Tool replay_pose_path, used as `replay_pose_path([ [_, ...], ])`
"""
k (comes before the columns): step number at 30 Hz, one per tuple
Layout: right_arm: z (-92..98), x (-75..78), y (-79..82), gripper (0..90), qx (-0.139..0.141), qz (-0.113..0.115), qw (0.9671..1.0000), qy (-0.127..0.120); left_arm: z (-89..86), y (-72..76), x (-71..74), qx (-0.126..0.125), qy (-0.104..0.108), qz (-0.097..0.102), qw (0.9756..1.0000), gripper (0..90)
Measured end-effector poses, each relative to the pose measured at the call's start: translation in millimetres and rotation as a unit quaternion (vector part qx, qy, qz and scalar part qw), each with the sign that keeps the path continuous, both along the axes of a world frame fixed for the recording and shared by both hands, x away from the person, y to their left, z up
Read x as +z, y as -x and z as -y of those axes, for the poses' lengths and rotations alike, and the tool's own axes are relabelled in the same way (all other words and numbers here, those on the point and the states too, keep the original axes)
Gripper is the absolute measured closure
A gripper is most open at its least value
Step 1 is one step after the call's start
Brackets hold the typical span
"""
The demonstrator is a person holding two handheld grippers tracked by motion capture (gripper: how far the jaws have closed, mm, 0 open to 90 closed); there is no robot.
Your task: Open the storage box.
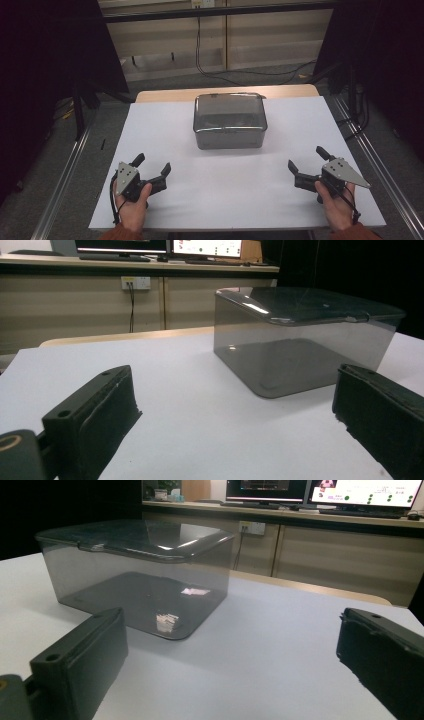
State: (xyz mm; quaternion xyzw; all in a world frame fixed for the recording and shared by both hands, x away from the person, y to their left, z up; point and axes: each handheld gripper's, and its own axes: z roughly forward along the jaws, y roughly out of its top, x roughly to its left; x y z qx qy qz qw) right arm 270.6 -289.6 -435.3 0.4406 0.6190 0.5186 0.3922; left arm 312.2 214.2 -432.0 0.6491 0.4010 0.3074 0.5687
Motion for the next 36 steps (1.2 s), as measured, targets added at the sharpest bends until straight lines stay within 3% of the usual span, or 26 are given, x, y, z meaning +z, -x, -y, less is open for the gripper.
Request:
replay_pose_path([
  [14, -15.9, 0.2, -8.9, 0.0, 0.027, -0.004, 0.9996, -0.005, 5.3, -1.3, -1.4, -0.011, 0.000, -0.001, 0.9999, 3.7],
  [17, -22.8, 0.0, -15.1, 0.0, 0.037, -0.011, 0.9991, -0.018, 5.8, -1.9, -1.7, -0.010, 0.000, -0.002, 0.9999, 3.7],
  [25, -37.6, 1.2, -23.3, 0.1, 0.058, -0.021, 0.9981, -0.005, 6.4, -2.4, -1.8, -0.012, -0.006, -0.002, 0.9999, 3.7],
  [29, -44.4, 5.8, -30.5, 0.1, 0.060, -0.017, 0.9979, -0.016, 8.5, -4.6, -1.9, -0.016, -0.003, -0.001, 0.9999, 3.7],
  [33, -48.1, 5.7, -39.8, 0.9, 0.056, -0.039, 0.9974, -0.025, 9.4, -6.7, -2.0, -0.020, -0.005, -0.002, 0.9998, 3.7],
  [36, -53.0, 7.0, -44.8, 0.8, 0.065, -0.041, 0.9968, -0.023, 10.2, -8.1, -2.2, -0.021, -0.007, -0.004, 0.9998, 3.7],
])
